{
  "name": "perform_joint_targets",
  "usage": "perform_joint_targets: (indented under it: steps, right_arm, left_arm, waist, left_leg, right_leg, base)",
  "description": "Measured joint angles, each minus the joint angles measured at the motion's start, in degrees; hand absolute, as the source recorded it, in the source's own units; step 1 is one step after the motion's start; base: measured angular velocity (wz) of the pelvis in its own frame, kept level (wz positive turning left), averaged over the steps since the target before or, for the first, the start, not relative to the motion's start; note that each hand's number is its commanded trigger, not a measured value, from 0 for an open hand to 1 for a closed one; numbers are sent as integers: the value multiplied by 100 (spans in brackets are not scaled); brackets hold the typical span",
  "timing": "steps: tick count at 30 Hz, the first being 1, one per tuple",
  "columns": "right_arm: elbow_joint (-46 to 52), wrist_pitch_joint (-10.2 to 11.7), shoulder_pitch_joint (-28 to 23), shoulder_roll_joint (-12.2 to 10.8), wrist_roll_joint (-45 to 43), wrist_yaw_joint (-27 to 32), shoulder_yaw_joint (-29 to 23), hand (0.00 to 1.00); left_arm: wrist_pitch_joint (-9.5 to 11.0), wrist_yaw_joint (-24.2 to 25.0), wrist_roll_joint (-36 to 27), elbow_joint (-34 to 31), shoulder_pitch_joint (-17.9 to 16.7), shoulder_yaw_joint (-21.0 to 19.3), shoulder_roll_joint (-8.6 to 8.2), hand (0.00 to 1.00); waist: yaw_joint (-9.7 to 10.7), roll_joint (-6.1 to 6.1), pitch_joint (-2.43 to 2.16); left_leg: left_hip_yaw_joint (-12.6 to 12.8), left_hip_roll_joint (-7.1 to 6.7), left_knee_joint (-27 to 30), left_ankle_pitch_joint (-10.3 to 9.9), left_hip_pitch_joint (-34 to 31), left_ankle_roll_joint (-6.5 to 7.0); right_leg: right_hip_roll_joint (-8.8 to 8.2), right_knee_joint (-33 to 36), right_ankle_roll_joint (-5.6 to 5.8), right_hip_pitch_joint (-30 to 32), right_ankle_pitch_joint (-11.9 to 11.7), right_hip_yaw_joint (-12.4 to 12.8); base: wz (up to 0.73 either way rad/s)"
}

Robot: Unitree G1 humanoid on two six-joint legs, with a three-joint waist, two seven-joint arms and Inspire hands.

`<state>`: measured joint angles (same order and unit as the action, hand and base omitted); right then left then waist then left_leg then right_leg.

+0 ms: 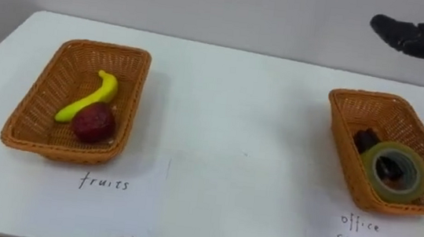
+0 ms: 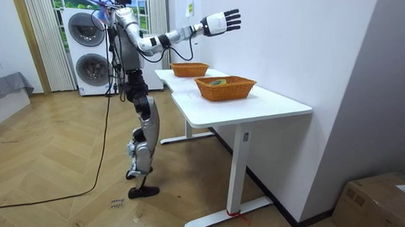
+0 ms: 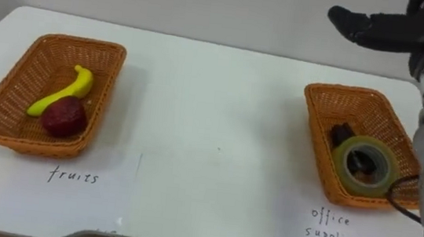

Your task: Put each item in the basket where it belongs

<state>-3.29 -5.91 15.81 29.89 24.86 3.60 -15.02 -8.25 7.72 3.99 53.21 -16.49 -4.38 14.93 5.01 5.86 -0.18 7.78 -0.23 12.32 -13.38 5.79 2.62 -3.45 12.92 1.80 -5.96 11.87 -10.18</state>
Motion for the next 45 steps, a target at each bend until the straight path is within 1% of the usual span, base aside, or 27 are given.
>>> perform_joint_targets:
  steps: [3, 4, 6, 8, 9, 11, 13, 14, 15, 17, 18, 20, 21, 22, 23, 24, 26, 27, 30, 33, 36, 37, 40, 41, 43, 44, 45]
  right_arm:
    - [0, 15, -247, 0, 230, 393, -457, 0]
    - [-1, 15, -302, 0, 268, 460, -555, 0]
    - [-6, 26, -570, 0, 411, 741, -925, 0]
    - [-7, 39, -844, -2, 536, 975, -1115, 0]
    - [-13, 39, -983, -4, 658, 1129, -1169, 0]
    - [-15, 40, -1160, -11, 858, 1322, -1174, 0]
    - [-48, 48, -1382, -42, 875, 1514, -1243, 0]
    - [-57, 48, -1497, -65, 874, 1684, -1342, 0]
    - [-66, 53, -1520, -76, 897, 1767, -1404, 0]
    - [-171, 223, -1731, -101, 1166, 2126, -1690, 0]
    - [-214, 261, -1784, -116, 1225, 2222, -1748, 0]
    - [-536, 477, -2021, -192, 1435, 2606, -1843, 0]
    - [-631, 502, -2060, -222, 1504, 2690, -1870, 0]
    - [-819, 533, -2109, -321, 1578, 2909, -1946, 0]
    - [-1122, 653, -2192, -398, 1660, 3069, -1995, 0]
    - [-1451, 720, -2304, -480, 1774, 3189, -2053, 0]
    - [-1896, 744, -2462, -639, 1927, 3324, -2176, 0]
    - [-2040, 758, -2591, -821, 2022, 3412, -2277, 0]
    - [-2572, 783, -2875, -1157, 2039, 3513, -2270, 0]
    - [-3147, 799, -3097, -1339, 2143, 3595, -2230, 0]
    - [-3569, 854, -3220, -1513, 2222, 3643, -2228, 0]
    - [-3737, 881, -3295, -1618, 2228, 3634, -2217, 0]
    - [-3991, 921, -3503, -1901, 2313, 3602, -2182, 0]
    - [-4205, 979, -3551, -1987, 2428, 3527, -2086, 0]
    - [-4492, 1002, -3583, -2139, 2481, 3434, -1981, 0]
    - [-4786, 998, -3531, -2178, 2555, 3329, -1916, 0]
    - [-5040, 996, -3487, -2184, 2684, 3214, -1798, 0]
  left_arm:
    - [35, -33, 3, -24, -19, -12, -20, 0]
    - [43, -42, 4, -40, -32, -19, -27, 0]
    - [113, -68, 3, -42, -92, -19, -66, 0]
    - [124, -92, 2, -53, -109, -21, -73, 0]
    - [127, -113, 2, -110, -142, -22, -73, 0]
    - [146, -149, 3, -166, -206, -22, -73, 0]
    - [174, -250, 2, -163, -216, -67, -75, 0]
    - [226, -296, 1, -163, -206, -122, -100, 0]
    - [249, -332, -6, -164, -215, -135, -116, 0]
    - [289, -401, -14, -175, -240, -156, -150, 0]
    - [320, -425, -9, -178, -252, -161, -150, 0]
    - [388, -485, -10, -183, -300, -247, -153, 0]
    - [392, -491, -9, -183, -310, -259, -153, 0]
    - [401, -496, -9, -167, -318, -265, -162, 0]
    - [405, -509, -7, -167, -316, -266, -176, 0]
    - [410, -525, -7, -169, -321, -271, -195, 0]
    - [411, -606, -7, -165, -364, -277, -260, 0]
    - [411, -610, -3, -167, -410, -277, -285, 0]
    - [409, -622, -7, -162, -504, -280, -298, 0]
    - [409, -628, -227, -166, -496, -285, -302, 0]
    - [409, -626, -323, -165, -463, -420, -356, 0]
    - [409, -629, -333, -166, -454, -469, -389, 0]
    - [409, -628, -332, -173, -440, -460, -453, 0]
    - [409, -633, -342, -176, -451, -461, -478, 0]
    - [418, -634, -354, -210, -461, -460, -529, 0]
    - [422, -631, -438, -210, -461, -459, -553, 0]
    - [431, -623, -503, -199, -455, -458, -572, 0]
  waist:
    - [57, -27, -4]
    - [92, -33, -6]
    - [118, -107, -51]
    - [163, -143, -57]
    - [231, -150, -48]
    - [278, -181, -30]
    - [308, -188, -22]
    - [380, -157, 0]
    - [407, -181, -2]
    - [438, -211, 7]
    - [428, -215, 10]
    - [438, -203, 10]
    - [428, -199, 10]
    - [418, -195, 11]
    - [449, -209, 9]
    - [452, -190, -17]
    - [472, -200, -29]
    - [497, -225, -33]
    - [570, -258, -25]
    - [575, -280, -23]
    - [566, -309, -14]
    - [566, -298, -22]
    - [584, -327, -12]
    - [589, -324, -15]
    - [586, -326, -14]
    - [586, -331, -15]
    - [567, -358, -28]
  left_leg:
    - [160, 59, -5, -14, -10, -25]
    - [169, 63, -10, -16, -16, -27]
    - [307, 89, -62, -18, 1, -34]
    - [332, 94, -72, -22, 23, -41]
    - [381, 104, -102, -24, 57, -44]
    - [476, 140, -122, -40, 84, -72]
    - [482, 163, -138, -54, 90, -90]
    - [496, 169, -145, -55, 89, -92]
    - [513, 171, -146, -55, 90, -93]
    - [568, 182, -153, -59, 114, -100]
    - [586, 185, -164, -59, 121, -101]
    - [622, 204, -171, -63, 130, -112]
    - [620, 206, -171, -65, 135, -116]
    - [622, 210, -166, -76, 143, -132]
    - [619, 221, -145, -88, 111, -140]
    - [606, 222, -145, -88, 83, -142]
    - [604, 233, -154, -88, 91, -148]
    - [603, 247, -157, -87, 91, -152]
    - [614, 260, -166, -83, 101, -168]
    - [611, 257, -171, -87, 99, -174]
    - [618, 252, -167, -91, 94, -176]
    - [622, 250, -168, -91, 97, -176]
    - [657, 246, -166, -91, 118, -176]
    - [658, 247, -165, -91, 128, -176]
    - [666, 242, -168, -92, 158, -178]
    - [680, 232, -171, -96, 180, -180]
    - [693, 227, -171, -99, 185, -182]
  right_leg:
    - [60, -35, -20, 32, -48, 96]
    - [66, -34, -21, 47, -49, 120]
    - [92, -35, -32, 108, -56, 239]
    - [95, -35, -32, 104, -56, 238]
    - [102, -34, -32, 106, -56, 250]
    - [135, -32, -54, 108, -69, 294]
    - [164, -26, -65, 100, -76, 320]
    - [175, -24, -69, 112, -78, 346]
    - [180, -25, -72, 113, -80, 360]
    - [189, -29, -74, 112, -81, 391]
    - [195, -29, -75, 119, -81, 406]
    - [219, -32, -88, 137, -89, 455]
    - [224, -32, -89, 133, -90, 464]
    - [240, -31, -91, 135, -91, 499]
    - [251, -53, -107, 142, -101, 498]
    - [256, -110, -118, 133, -109, 485]
    - [262, -124, -124, 116, -113, 467]
    - [268, -123, -124, 115, -112, 446]
    - [286, -120, -130, 121, -109, 469]
    - [287, -108, -134, 138, -106, 499]
    - [287, -85, -135, 194, -105, 530]
    - [285, -74, -138, 204, -102, 535]
    - [284, -86, -151, 203, -90, 560]
    - [284, -89, -154, 191, -87, 560]
    - [278, -37, -159, 192, -54, 569]
    - [270, 3, -158, 207, -5, 598]
    - [266, 47, -157, 227, 23, 613]
  base:
    - [-22]
    - [-21]
    - [-27]
    - [-15]
    - [-14]
    - [-27]
    - [-16]
    - [0]
    - [-6]
    - [-8]
    - [-13]
    - [-14]
    - [-12]
    - [-8]
    - [0]
    - [4]
    - [6]
    - [5]
    - [1]
    - [-4]
    - [-6]
    - [-6]
    - [-6]
    - [-4]
    - [-2]
    - [-6]
    - [-4]
